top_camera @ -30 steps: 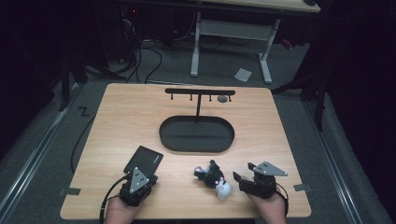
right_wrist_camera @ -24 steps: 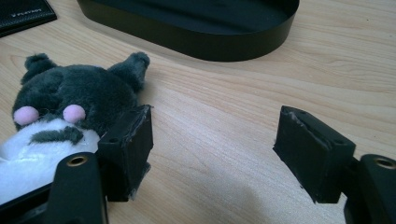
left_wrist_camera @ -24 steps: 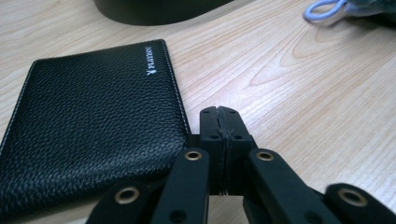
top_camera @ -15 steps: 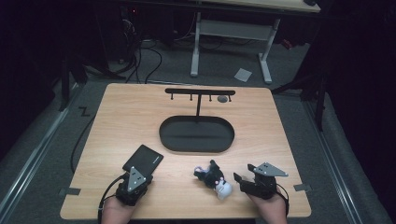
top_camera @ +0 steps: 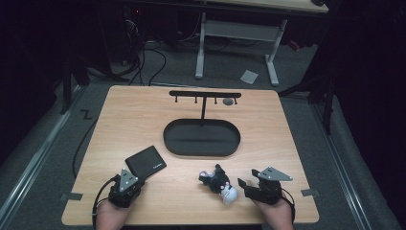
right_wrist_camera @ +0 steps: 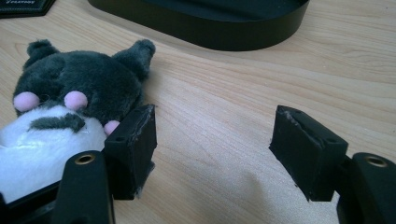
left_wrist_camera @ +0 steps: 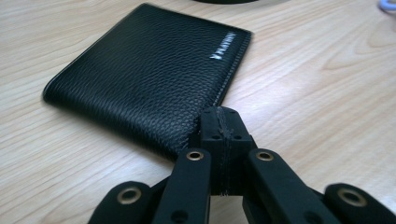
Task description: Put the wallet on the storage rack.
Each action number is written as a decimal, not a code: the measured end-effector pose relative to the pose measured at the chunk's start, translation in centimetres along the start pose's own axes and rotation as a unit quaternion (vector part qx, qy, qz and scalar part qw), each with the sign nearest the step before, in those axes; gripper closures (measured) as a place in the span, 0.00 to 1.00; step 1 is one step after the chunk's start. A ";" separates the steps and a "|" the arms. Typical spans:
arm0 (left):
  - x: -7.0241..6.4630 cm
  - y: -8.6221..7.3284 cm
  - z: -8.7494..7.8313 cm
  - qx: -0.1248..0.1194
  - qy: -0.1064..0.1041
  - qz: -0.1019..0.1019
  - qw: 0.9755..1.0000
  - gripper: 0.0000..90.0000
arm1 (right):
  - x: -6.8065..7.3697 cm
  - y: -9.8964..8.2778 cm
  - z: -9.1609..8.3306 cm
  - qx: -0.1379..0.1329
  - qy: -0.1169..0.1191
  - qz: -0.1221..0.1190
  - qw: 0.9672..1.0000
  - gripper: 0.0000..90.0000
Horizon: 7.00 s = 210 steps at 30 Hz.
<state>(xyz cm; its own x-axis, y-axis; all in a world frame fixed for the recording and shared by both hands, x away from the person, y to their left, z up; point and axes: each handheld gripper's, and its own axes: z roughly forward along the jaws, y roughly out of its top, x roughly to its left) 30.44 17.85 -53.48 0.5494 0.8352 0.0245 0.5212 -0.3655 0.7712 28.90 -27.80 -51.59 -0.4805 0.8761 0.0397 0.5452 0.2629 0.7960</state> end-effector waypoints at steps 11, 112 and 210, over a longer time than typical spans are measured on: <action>1.6 0.0 0.1 0.002 0.016 -0.029 0.999 0.99 | -0.4 -0.4 -0.3 -0.002 -0.001 0.007 1.000 0.35; 4.9 1.6 -1.8 -0.133 0.029 -0.126 0.983 0.91 | -0.7 -1.8 -2.4 -0.026 -0.049 0.015 0.998 0.41; -0.2 2.8 -4.6 -0.218 0.046 0.015 0.975 0.58 | -0.8 -1.0 -1.9 -0.051 -0.062 0.008 0.997 0.44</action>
<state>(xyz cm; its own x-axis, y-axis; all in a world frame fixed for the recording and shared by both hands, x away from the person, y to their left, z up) 28.75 18.59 -48.40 0.4885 0.8677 0.0920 0.1675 -0.1967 0.9660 27.45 -29.49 -51.25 -0.3801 0.9248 -0.0159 0.4766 0.2106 0.8535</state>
